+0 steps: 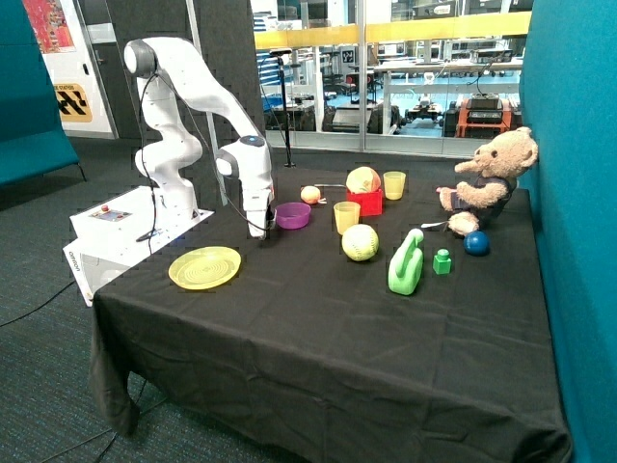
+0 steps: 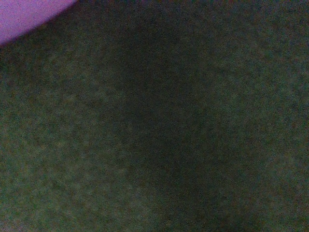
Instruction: Roll the dices in the bowl
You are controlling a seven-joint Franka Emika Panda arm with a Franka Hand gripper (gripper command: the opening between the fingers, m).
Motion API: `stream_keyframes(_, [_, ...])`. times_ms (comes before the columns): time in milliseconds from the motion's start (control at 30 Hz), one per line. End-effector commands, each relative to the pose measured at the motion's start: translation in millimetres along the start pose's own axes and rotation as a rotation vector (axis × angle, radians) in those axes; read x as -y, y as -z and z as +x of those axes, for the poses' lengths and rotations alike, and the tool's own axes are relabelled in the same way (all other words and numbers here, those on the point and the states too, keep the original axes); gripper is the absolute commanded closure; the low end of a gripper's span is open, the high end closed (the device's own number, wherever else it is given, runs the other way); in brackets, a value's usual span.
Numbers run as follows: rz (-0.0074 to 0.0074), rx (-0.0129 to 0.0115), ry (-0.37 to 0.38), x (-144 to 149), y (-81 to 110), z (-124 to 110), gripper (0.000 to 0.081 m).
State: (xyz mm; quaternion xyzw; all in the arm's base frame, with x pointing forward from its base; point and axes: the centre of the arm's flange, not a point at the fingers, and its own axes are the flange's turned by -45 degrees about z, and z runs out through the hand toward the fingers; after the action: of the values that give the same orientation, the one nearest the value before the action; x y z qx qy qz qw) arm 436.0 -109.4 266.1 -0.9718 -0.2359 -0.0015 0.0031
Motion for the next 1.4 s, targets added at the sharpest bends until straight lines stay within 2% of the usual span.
stream_keyframes(0, [-0.0054, 0.0043, -0.001, 5.0, -0.3, -0.3, 0.0808])
stream_keyframes(567, [-0.0054, 0.0044, 0.014, 15.3, 6.6, 11.5, 0.0808])
stream_keyframes(867, [-0.0053, 0.0044, 0.026, 24.1, 33.5, 16.8, 0.0808])
stream_keyframes(1167, [-0.0053, 0.0044, 0.020, 28.3, 47.5, 11.8, 0.0808])
stream_keyframes(1267, [-0.0053, 0.0044, 0.023, 28.2, 59.2, 12.8, 0.0808])
stream_keyframes(1367, [-0.0053, 0.0044, 0.030, 28.0, 78.6, 17.9, 0.0808])
